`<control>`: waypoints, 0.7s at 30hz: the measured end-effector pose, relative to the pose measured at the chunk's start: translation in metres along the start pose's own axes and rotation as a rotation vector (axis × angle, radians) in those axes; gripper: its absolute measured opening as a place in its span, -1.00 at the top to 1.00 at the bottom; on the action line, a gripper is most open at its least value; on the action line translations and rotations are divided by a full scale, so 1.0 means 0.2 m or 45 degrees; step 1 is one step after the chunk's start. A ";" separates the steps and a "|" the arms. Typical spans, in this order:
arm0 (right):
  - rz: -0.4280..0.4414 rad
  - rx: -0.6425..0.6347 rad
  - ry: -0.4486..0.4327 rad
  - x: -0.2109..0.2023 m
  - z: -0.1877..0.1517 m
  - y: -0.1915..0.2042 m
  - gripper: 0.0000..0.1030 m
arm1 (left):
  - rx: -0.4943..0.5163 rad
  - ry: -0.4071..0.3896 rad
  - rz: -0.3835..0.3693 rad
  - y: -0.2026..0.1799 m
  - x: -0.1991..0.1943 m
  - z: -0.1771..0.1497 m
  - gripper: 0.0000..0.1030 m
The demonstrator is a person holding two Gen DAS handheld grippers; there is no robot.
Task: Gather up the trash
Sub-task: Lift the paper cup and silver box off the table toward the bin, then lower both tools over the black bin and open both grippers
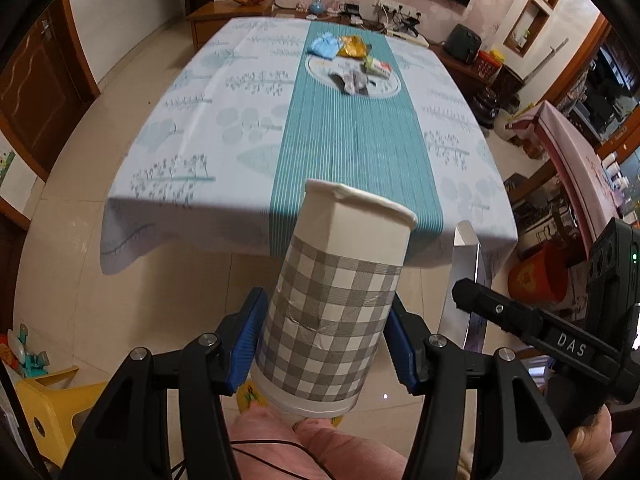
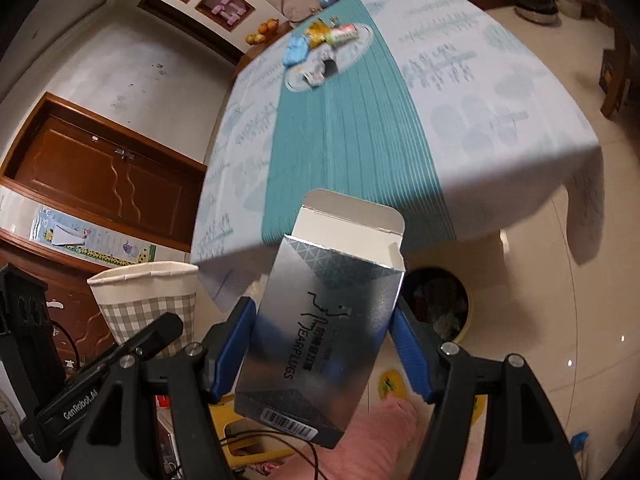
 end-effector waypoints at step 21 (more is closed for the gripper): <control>-0.315 0.151 0.034 0.64 -0.49 -0.89 -0.32 | 0.116 0.240 -0.019 -0.14 1.28 -0.47 -0.12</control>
Point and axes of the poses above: each gripper's, at about its wrist camera, not at the fingertips, and x roughly the way its jaws point, y to its left, z to its top, the point moved 7 cm from there along x, roughly the way its jaws point, and after that the axes turned 13 degrees about z, right-handed, at the moved point
